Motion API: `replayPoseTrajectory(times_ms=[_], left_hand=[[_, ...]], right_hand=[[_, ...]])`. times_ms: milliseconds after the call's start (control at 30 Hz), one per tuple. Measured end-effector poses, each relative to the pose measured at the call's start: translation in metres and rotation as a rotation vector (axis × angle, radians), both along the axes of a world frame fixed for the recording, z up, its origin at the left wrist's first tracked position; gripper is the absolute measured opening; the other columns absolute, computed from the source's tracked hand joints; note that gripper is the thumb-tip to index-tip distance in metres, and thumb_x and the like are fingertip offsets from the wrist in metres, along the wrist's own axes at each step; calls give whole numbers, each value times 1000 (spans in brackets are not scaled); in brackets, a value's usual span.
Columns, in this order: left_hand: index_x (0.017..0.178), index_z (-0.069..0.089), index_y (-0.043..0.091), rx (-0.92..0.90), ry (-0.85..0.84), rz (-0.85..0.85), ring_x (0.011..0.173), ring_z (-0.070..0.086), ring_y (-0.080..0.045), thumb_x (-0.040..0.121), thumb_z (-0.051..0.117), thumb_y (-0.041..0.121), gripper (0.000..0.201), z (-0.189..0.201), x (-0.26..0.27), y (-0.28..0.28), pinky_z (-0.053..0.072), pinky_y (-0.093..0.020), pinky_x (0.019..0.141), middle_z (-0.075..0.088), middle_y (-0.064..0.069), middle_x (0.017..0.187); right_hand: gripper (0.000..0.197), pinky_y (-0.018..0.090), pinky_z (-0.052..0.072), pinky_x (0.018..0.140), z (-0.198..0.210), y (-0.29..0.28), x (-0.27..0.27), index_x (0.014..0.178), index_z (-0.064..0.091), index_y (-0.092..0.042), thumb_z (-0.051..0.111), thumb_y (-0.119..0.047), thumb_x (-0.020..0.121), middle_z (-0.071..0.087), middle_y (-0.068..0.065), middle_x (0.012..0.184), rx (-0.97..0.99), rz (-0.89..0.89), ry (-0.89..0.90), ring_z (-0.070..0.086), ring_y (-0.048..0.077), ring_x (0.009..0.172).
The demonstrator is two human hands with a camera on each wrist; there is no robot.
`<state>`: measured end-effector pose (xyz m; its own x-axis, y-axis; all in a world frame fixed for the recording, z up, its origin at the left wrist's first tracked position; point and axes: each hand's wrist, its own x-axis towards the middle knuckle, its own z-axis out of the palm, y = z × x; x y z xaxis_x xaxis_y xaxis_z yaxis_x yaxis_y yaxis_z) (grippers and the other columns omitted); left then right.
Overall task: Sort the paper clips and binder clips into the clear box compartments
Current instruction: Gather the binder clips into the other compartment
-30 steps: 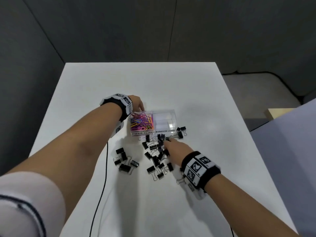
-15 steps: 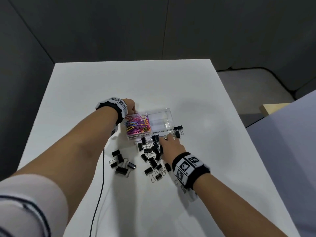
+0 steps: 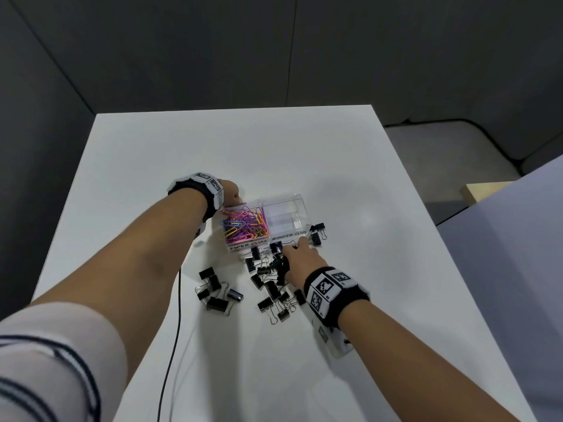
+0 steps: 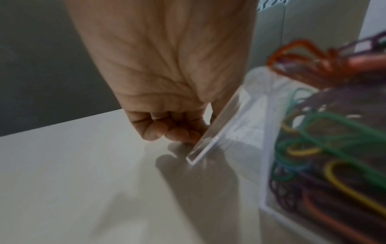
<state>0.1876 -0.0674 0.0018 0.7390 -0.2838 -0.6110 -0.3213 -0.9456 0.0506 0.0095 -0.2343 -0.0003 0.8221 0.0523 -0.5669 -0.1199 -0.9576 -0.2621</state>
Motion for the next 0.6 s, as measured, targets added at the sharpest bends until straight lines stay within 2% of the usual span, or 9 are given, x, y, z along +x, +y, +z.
replayPoseTrajectory(times_ms=[67,100,167,233,333,433,467,533,600], left_hand=[[53,37,9,-4,5,9,51,30,-18,99,41,25,49,2,2,1,29,-28,66,34,-4,55],[59,46,7,-17,7,27,57,36,-21,99,42,26,45,5,1,2,30,-27,67,40,-5,59],[91,63,0,-44,45,60,77,45,-23,99,42,26,34,12,1,1,34,-23,62,59,-14,83],[119,57,-5,-59,100,62,89,46,-20,100,42,25,39,18,0,-1,34,-18,53,62,-21,115],[127,51,-3,-116,163,136,98,50,-25,100,40,30,44,22,-2,-2,40,-21,60,55,-20,130],[127,50,1,-190,242,215,119,53,-27,98,43,35,45,29,-7,0,46,-27,68,54,-11,128],[126,52,2,-214,256,232,118,54,-27,97,47,35,45,31,-8,1,46,-24,68,55,-10,122],[120,56,1,-263,253,237,104,56,-24,93,55,31,41,36,-11,2,47,-21,67,56,-7,108],[109,60,4,-300,242,232,91,55,-19,92,59,25,28,38,-12,2,47,-19,63,57,-5,96]], right_hand=[[47,42,48,96,0,0,1,126,46,-14,63,-4,83,26,14,138,6,-2,1,43,36,120],[46,42,48,96,1,0,1,126,46,-14,62,-4,84,26,14,138,10,-4,1,43,36,120],[44,42,48,97,1,0,3,125,46,-14,61,-5,85,26,14,138,18,-8,6,44,36,119],[44,42,48,97,2,-1,4,125,47,-14,60,-5,85,26,14,138,29,-14,7,46,35,118],[41,42,48,97,1,-1,4,124,47,-13,61,-7,85,26,14,138,41,-23,3,48,35,116],[40,42,49,97,1,-1,4,123,47,-12,61,-8,86,26,15,138,43,-15,2,49,36,114],[41,42,49,96,1,-1,4,124,47,-12,61,-8,85,26,15,138,43,-14,1,50,36,113],[43,41,50,95,0,-2,4,125,47,-12,62,-9,85,27,15,137,44,-16,-4,52,35,112],[44,40,50,95,0,-2,4,126,46,-13,62,-9,85,27,14,137,48,-16,-4,52,34,112]])
